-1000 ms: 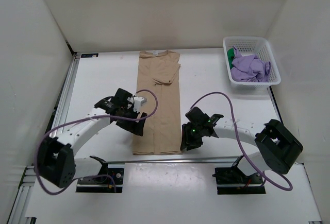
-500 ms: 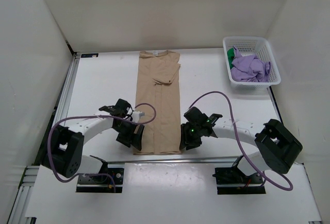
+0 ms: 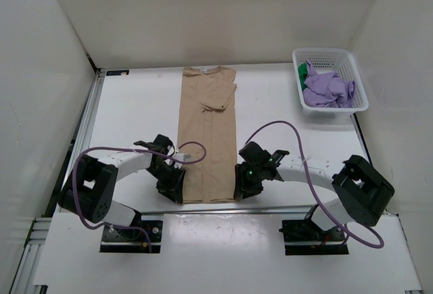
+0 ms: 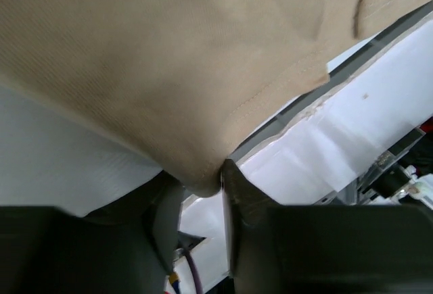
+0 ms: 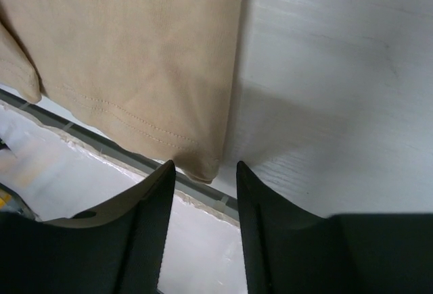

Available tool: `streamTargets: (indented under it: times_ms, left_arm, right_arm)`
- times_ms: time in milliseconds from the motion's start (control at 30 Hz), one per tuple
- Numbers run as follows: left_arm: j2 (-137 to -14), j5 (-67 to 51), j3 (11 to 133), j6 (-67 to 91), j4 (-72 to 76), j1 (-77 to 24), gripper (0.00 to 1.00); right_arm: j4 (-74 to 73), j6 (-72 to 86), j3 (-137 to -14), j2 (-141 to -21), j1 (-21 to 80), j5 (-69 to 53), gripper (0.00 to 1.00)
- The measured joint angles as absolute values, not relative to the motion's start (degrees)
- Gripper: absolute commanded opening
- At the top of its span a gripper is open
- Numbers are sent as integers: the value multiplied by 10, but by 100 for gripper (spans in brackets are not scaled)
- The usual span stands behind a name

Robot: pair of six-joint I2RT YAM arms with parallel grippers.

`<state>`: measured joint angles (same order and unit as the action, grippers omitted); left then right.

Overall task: Fold and stack the t-shirts
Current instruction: Rotate the tshirt 90 degrees, then grab the bottom of the folded rectangular tshirt with both arms

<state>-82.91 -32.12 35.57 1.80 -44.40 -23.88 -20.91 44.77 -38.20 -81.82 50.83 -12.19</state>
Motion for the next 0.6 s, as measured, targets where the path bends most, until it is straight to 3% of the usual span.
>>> streamTargets:
  times_ms: [167,233,600]
  left_arm:
    - [-848,-308,358,18,-451,-238,10]
    - [-858,-306,368,18,-457,-239,10]
    - [-848,-270,468,9,-463,-241,10]
  right_arm:
    - [-206,446,-382,-830,511,-125,12]
    - [-205,447,-382,-832,511,-128,2]
    - [-244,421,-465,-832,508,-123,0]
